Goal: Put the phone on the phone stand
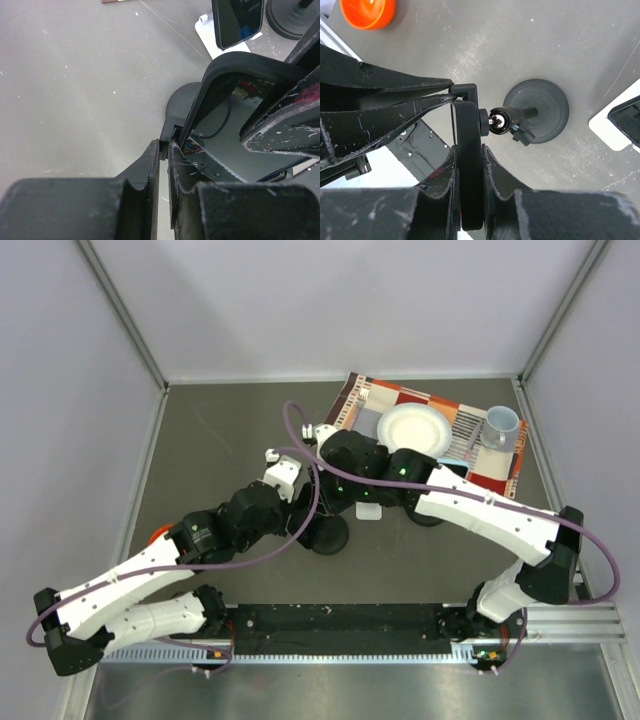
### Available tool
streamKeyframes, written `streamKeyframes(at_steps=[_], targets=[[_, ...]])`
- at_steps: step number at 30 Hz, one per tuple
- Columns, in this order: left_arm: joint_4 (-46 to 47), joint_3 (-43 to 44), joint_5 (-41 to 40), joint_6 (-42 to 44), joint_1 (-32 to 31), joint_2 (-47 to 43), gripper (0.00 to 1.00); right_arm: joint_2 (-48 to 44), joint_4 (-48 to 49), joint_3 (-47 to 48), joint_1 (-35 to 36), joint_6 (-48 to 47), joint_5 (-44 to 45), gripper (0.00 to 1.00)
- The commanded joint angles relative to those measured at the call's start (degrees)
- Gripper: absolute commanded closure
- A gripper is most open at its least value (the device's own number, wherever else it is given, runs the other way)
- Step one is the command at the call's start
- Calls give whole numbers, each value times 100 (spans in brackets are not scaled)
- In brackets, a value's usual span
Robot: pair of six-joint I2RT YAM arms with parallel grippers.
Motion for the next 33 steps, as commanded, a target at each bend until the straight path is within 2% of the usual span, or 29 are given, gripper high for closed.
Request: streamKeyframes(at_steps=[1,5,10,16,20,23,24,27,28,29,31,33], targets=[[-236,1093,-9,-544,59,-208,100,497,-2529,141,-261,-122,2221,100],[-676,1516,378,-729,59,3,100,787,-2873,432,-138,-34,2696,100],[-843,1701,792,-694,68,56,100,796,-2715,248,-103,1,2732,100],[-967,1815,1179,-729,68,74,100,726,-2100,-121,-103,-253,2109,100],[-1037,1833,1302,-694,68,-5,100,533,-1617,-297,-129,-525,1101,100],[-1002,1728,1031,-694,77,-242,89,410,-1291,-394,-164,-701,336,100],[-959,1632,934,-694,85,-390,77,366,-1204,-403,-165,-754,141,100],[-809,1438,679,-659,103,-637,64,269,-1027,-438,-269,-781,-500,100],[-757,1377,644,-633,112,-681,54,269,-1027,-447,-322,-764,-633,99],[-721,1315,652,-615,129,-725,50,217,-1018,-490,-366,-746,-835,96],[-598,1183,800,-511,243,-796,42,94,-966,-561,-481,-729,-1038,86],[-432,999,1309,-431,498,-831,39,-143,-790,-719,-594,-676,-1267,76]])
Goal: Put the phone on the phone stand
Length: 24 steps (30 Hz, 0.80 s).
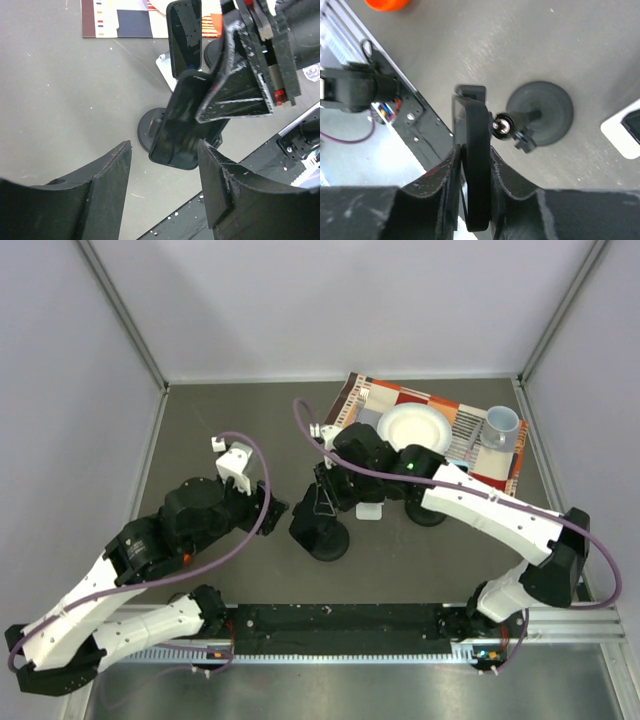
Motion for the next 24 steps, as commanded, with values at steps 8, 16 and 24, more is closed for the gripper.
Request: streamKeyframes(at_steps=[8,16,24], targets=[[1579,-520,2718,576,1639,148,17,-653,-690,-530,-377,-389,-804,49],[1739,-414,3115,490,1825,729,15,-1514,-602,-721,-535,-406,-691,38],[1563,-783,2983,357,1965,738,14,-1964,-234,-1574,-624,-635,-1244,37]])
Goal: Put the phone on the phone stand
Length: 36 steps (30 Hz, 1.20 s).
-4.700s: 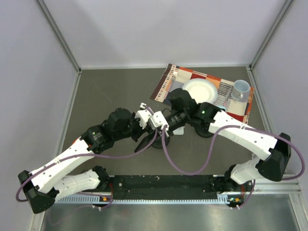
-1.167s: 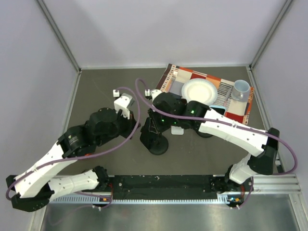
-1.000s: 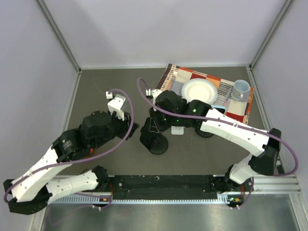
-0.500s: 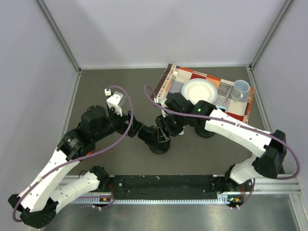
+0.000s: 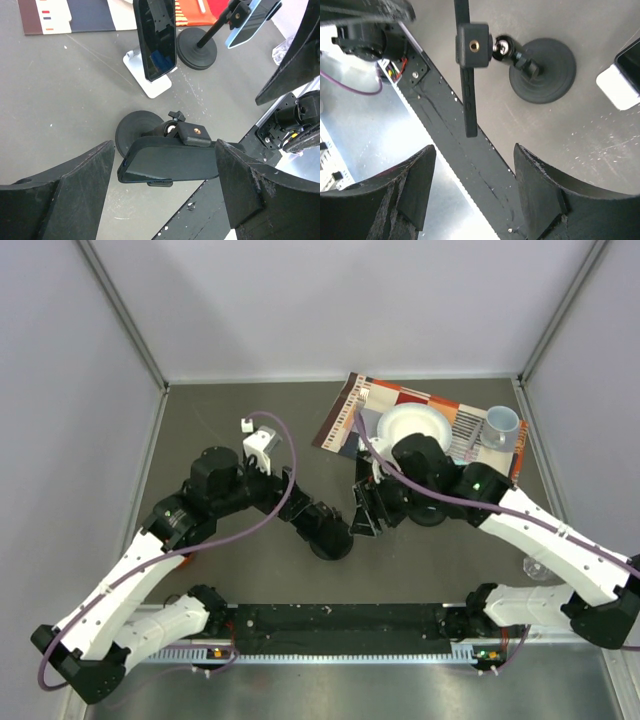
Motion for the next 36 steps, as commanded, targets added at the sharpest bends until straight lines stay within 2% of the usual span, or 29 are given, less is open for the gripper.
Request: streamKeyframes(at_steps=[1,4,8,9,11,15,16,18,19,22,24,25,28,29,30,31,32,34,36], targets=[[251,-180,100,-76,109,-25,13,-110,374,-684,-12,-122,-492,37],[489,-488,564,90,276,-52,7,-338,743,-1098,-12,1,-563,37],[497,-786,1277,346,950,273,4,-699,902,-1337,-11,11,-528,37],[568,-874,1748,381,1127,291,4,-804,946,-1372,-3,-33,-580,37],[804,-1094,2033,426,1583,352,4,-866,1025,-1539,-11,-95,-695,37],[1016,-1157,2911,285,1938,502,10,-752,1525,-1890,-12,150,-782,39],[999,-1122,3296,259,1938,511,10,-743,2005,-2082,15,378,-896,39],[1139,-1121,3379,58,1938,397,9,-813,2543,-2312,225,703,-767,40],[1183,-1156,3275,-22,1938,327,11,-848,2781,-2565,313,818,-383,40],[1211,-1367,3142,-172,1938,239,27,-998,3616,-2927,445,1302,200,42],[1114,-1481,3326,-250,1938,186,34,-1042,4048,-2963,611,1469,402,43],[1166,-1551,3361,-303,1938,160,41,-1051,4214,-3042,665,1478,551,45],[1534,-1929,3414,-549,1938,46,51,-1007,4672,-3226,771,1584,746,49],[1561,-2043,3440,-602,1938,19,60,-998,4777,-3270,771,1610,737,50],[1605,-2070,3449,-698,1938,19,64,-946,5031,-3314,788,1628,746,52],[1614,-2105,3432,-725,1929,19,70,-919,5068,-3306,788,1637,798,60],[1614,-2149,3414,-752,1929,2,80,-928,5077,-3280,780,1663,877,64],[1615,-2211,3414,-813,1929,-33,86,-963,4937,-3140,779,1611,1167,74],[1615,-2360,3406,-901,1929,-104,88,-1042,4919,-2947,779,1410,1387,75]])
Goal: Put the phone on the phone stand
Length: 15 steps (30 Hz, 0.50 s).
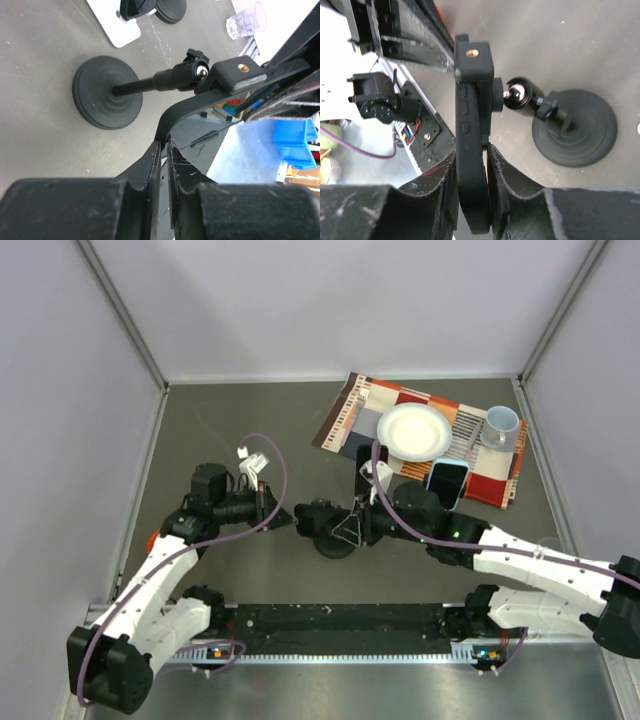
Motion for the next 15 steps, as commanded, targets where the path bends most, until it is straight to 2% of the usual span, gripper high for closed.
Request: streamKeyframes(at_steps=[1,3,5,7,8,9,10,11,13,15], targets=[[375,-314,70,-329,-5,-196,89,-187,230,407,58,-200,594,76],[524,-517,96,-521,-14,-266,92,-161,-9,713,50,-515,726,80],[542,-658,131,-628,-14,-363,92,-56,-369,943,-73,-754,543,88],[315,-510,36,-637,-14,-599,77,276,-946,1346,-292,-1123,-325,99],[218,-405,0,-593,-14,-696,68,418,-1168,1496,-589,-1246,-728,100],[-9,-290,-35,-558,-14,-767,60,593,-1379,1819,-688,-1534,-1498,100],[-107,-19,-96,-540,-6,-915,39,734,-1625,1971,-758,-1720,-1793,100],[-178,105,-97,-523,-5,-986,33,1031,-2071,2137,-829,-1904,-2048,100],[-153,421,-88,-531,-14,-1127,25,1253,-2452,2612,-847,-2406,-2507,100],[31,554,-132,-531,-14,-1189,24,1613,-2874,3033,-1021,-2722,-3119,100]])
